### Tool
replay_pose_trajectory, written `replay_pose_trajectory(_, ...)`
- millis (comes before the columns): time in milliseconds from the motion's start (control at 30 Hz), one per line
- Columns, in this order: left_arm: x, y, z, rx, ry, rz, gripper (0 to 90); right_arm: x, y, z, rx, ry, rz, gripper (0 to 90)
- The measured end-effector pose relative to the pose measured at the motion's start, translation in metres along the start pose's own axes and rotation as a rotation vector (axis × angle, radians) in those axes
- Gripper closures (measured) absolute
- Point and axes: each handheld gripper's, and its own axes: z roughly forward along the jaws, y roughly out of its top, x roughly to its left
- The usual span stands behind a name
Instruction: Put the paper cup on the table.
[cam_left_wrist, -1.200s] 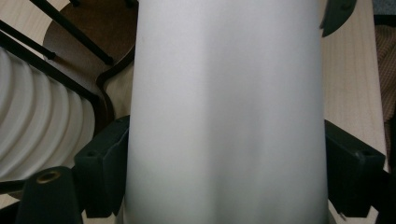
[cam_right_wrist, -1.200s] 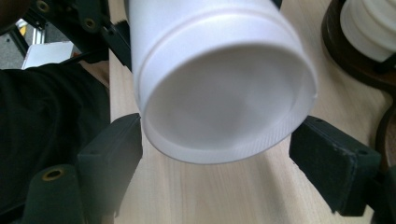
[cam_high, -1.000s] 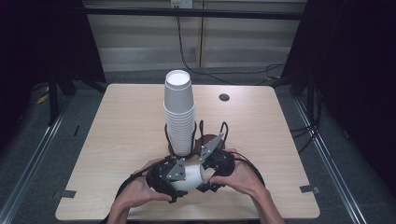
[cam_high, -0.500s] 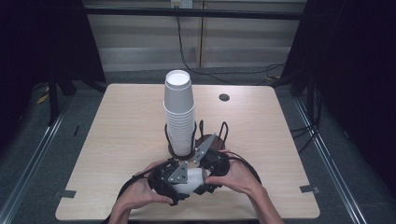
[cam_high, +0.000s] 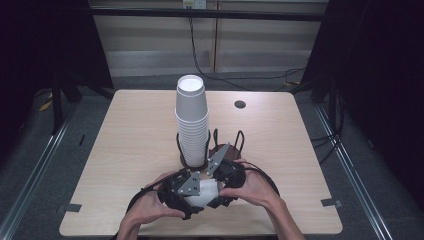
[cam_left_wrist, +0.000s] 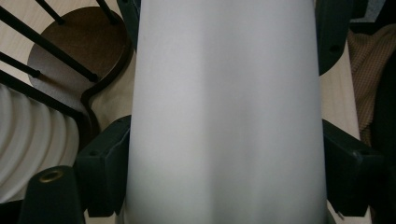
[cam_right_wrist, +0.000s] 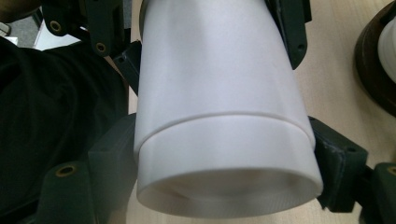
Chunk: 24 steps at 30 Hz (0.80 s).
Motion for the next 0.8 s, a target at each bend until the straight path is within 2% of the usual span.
replay_pose_trajectory(33,-0.0003,0.0000,-0.0001,-0.003,0.013,0.004,17.2,-0.0001,0.0002,0.0006,0.001,-0.001,0.000,21.6)
replay_pose_trajectory(200,-0.0002,-0.0002,-0.0013,-0.015,0.001,-0.008,17.2,0.0000,0.0019,0.0010,-0.001,-0.008,-0.025,21.6)
replay_pose_trajectory(267,0.0006,0.0005,-0.0018,-0.030,0.003,-0.010,17.2,0.0005,0.0030,-0.0023,0.012,-0.012,-0.016,21.7)
replay_pose_trajectory(400,-0.0003,0.0013,-0.0030,-0.012,0.008,0.007,16.8,0.0017,0.0045,-0.0035,0.021,-0.011,-0.023,22.7)
replay_pose_trajectory(500,0.0010,-0.0010,-0.0031,-0.035,0.010,-0.005,16.0,0.0011,0.0040,-0.0046,0.012,-0.015,-0.013,23.8)
replay_pose_trajectory(633,0.0008,-0.0043,-0.0028,-0.060,0.003,0.000,14.9,0.0024,0.0045,-0.0039,0.021,-0.010,0.005,23.9)
replay_pose_trajectory(667,0.0010,-0.0046,-0.0027,-0.060,0.002,-0.004,14.7,0.0014,0.0044,-0.0031,0.013,-0.009,-0.007,24.0)
replay_pose_trajectory(700,0.0008,-0.0050,-0.0026,-0.062,0.008,-0.009,14.3,0.0017,0.0043,-0.0035,0.021,-0.007,0.007,24.0)
replay_pose_trajectory(800,0.0008,-0.0053,-0.0033,-0.071,0.019,0.006,14.1,0.0007,0.0036,-0.0032,0.018,-0.006,0.010,24.0)
